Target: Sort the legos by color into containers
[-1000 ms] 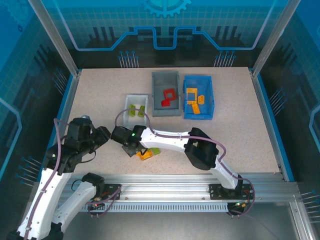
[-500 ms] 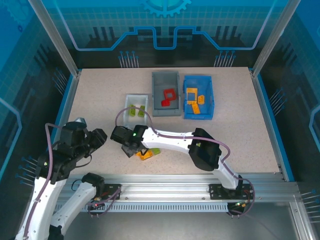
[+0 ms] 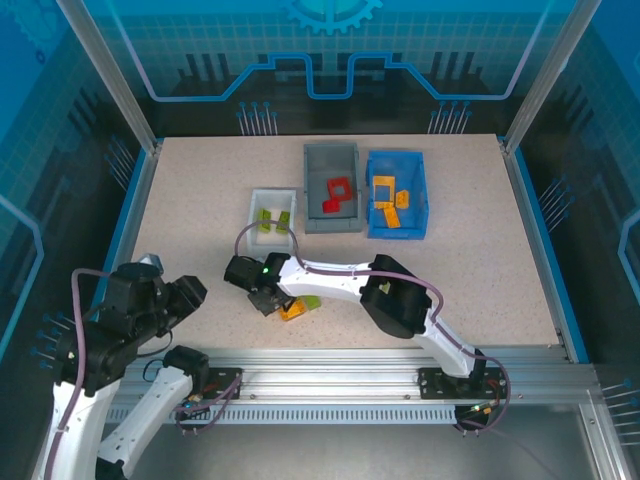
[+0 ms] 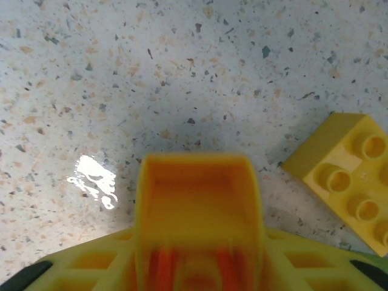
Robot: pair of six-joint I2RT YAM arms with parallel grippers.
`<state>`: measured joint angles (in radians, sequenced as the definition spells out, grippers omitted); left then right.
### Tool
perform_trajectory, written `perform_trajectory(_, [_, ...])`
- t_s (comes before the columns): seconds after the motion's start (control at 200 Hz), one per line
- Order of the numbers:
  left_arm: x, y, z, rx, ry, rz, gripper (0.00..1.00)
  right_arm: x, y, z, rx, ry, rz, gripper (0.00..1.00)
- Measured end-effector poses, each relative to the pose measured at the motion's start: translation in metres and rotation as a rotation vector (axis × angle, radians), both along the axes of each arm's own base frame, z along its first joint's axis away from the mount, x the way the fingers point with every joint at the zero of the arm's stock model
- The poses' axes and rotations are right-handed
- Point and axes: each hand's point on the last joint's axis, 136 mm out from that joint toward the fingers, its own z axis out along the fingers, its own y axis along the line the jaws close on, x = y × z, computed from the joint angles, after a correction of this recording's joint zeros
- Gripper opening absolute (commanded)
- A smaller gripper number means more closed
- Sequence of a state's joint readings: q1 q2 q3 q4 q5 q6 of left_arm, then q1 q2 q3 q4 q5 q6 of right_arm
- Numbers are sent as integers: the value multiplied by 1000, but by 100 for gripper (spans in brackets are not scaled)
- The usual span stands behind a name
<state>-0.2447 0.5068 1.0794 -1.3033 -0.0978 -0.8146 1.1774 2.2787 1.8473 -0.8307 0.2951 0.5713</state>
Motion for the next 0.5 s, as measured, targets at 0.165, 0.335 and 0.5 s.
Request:
perform_trajectory(0.165, [-2,-3,0,-22,5,-8,45,1,1,2,5,-7,-4,30])
perform_trajectory(0.335, [2,-13,1,-67,-3,-37,49,5,-14,25,19,-49,-20,28])
perform_trajectory(0.5, [26,-50,16,-208,-69,-169,53,35,-71,114,158,-159,-133,27])
